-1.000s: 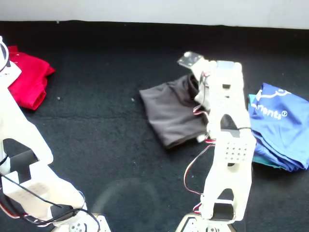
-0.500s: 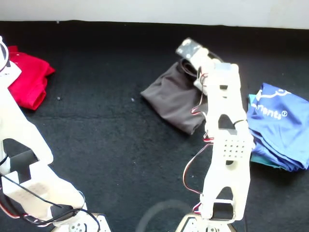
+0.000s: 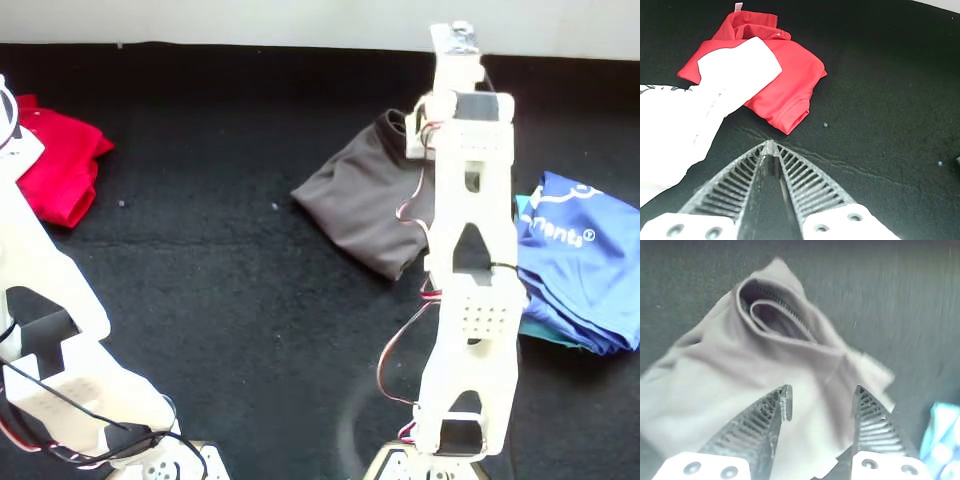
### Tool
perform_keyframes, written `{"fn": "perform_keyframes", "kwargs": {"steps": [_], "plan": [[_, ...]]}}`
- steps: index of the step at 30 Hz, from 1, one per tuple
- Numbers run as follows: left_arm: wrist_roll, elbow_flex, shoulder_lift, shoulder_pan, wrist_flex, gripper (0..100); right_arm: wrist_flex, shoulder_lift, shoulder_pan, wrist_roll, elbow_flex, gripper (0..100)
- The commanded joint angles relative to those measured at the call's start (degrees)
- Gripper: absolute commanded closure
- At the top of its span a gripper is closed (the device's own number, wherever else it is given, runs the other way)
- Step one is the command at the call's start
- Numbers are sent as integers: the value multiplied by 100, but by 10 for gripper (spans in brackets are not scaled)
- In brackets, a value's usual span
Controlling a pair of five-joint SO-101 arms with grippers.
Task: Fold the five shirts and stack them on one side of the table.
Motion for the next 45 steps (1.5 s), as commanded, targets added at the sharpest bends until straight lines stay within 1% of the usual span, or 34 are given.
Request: {"fn": "perform_keyframes", "kwargs": {"steps": [1, 3, 6, 8, 10, 15, 19, 23, 26, 27, 29, 31, 34, 35, 37, 39, 42, 45], "plan": [[-53, 4, -31, 57, -26, 992, 690, -435, -189, -1442, -637, 802], [-53, 4, -31, 57, -26, 992, 1086, -426, -330, -2180, -725, 777], [-53, 4, -31, 57, -26, 992, 1516, -400, -426, -3059, -708, 686], [-53, 4, -31, 57, -26, 992, 1516, -321, -418, -3525, -681, 622], [-53, 4, -31, 57, -26, 992, 1420, -119, -391, -3824, -673, 584], [-53, 4, -31, 22, -26, 992, 971, 681, -303, -4431, -673, 580], [-53, 4, -31, 22, -26, 992, 470, 1376, -321, -4615, -681, 580], [-53, 4, -31, 22, -26, 992, 4, 1912, -303, -4615, -681, 580], [-53, 4, -31, 22, -18, 992, -48, 2185, -303, -4571, -681, 587], [-53, 4, -22, 22, -18, 992, -31, 2255, -303, -4563, -681, 604], [-53, 4, -22, 22, -18, 992, 31, 2360, -303, -4563, -681, 680], [-53, 4, -22, 22, -18, 992, 154, 2387, -295, -4422, -681, 793], [-53, 4, -22, 22, -18, 992, 242, 2360, -277, -3763, -743, 978], [-53, 4, -22, 22, -18, 992, 347, 2325, -259, -3534, -848, 998], [-53, 4, -22, 22, -18, 992, 681, 2246, -224, -3218, -1095, 977], [-53, 4, -22, 22, -18, 992, 980, 2132, -189, -3068, -1534, 995], [-53, 4, -22, 31, -18, 992, 1525, 1956, -136, -2611, -2360, 991], [-53, 4, -22, 40, -18, 992, 1648, 1736, -48, -2022, -2949, 991]]}}
